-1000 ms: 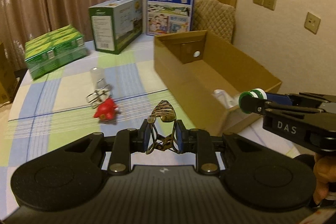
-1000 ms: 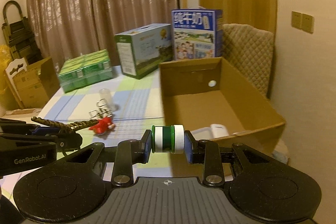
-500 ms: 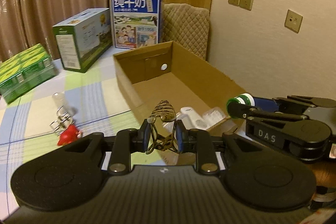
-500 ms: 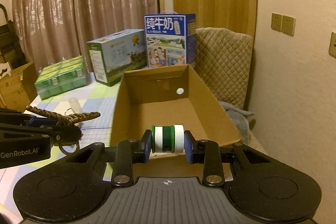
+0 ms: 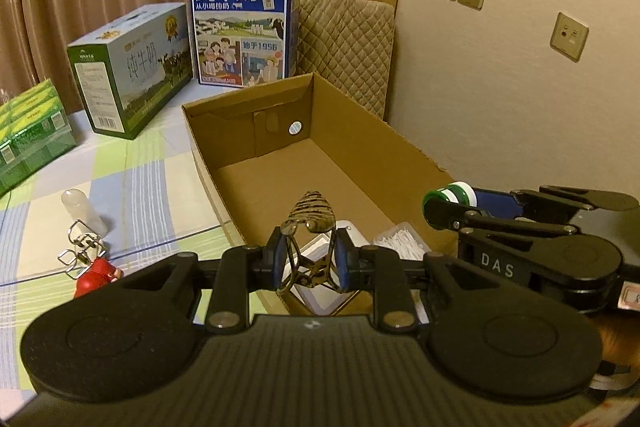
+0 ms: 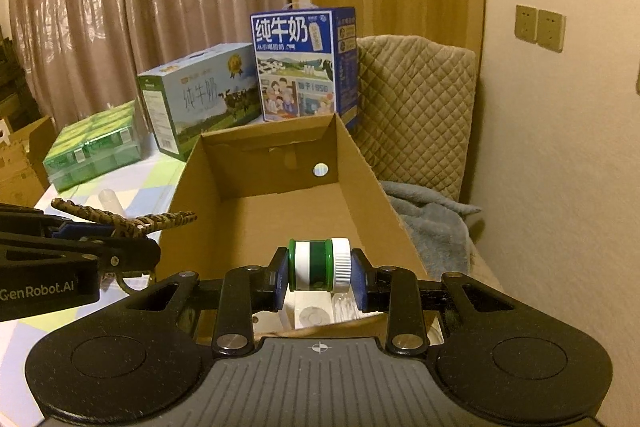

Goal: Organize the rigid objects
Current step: 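Carry the bottle with right tool while left tool carries the rope piece into the cardboard box, then open left tool dropping the rope piece while right tool releases the bottle into the box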

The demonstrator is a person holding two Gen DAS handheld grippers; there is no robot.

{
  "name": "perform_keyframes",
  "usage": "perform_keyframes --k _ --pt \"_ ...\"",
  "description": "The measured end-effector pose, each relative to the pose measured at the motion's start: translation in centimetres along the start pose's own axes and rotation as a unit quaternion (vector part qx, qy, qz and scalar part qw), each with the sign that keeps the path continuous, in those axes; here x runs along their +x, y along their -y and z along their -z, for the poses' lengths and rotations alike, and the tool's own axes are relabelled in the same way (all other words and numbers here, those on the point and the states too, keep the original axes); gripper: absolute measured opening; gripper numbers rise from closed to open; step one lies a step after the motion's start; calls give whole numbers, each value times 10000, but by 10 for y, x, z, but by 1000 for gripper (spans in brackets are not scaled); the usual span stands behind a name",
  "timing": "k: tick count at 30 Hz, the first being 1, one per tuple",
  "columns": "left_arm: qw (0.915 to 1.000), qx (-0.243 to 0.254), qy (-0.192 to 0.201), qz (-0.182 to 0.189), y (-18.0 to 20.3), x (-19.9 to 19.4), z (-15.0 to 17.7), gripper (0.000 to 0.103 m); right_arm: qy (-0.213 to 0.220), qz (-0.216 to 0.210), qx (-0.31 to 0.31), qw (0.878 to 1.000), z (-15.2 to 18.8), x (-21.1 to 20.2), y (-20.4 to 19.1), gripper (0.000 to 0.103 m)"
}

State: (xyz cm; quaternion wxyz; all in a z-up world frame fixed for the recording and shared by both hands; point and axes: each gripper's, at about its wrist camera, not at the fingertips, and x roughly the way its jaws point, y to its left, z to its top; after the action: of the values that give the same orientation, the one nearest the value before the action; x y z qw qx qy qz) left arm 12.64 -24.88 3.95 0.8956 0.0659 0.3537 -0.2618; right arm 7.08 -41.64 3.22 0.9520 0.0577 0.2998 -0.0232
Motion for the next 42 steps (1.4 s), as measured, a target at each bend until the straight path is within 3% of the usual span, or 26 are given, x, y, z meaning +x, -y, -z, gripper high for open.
perform_keyframes --k 22,42 --pt "9990 -82 -430 -68 -14 67 -26 21 -516 -215 114 9984 -18 55 16 28" --pt "9977 8 -671 -79 -19 98 -32 21 -678 -243 227 9971 -17 72 20 28"
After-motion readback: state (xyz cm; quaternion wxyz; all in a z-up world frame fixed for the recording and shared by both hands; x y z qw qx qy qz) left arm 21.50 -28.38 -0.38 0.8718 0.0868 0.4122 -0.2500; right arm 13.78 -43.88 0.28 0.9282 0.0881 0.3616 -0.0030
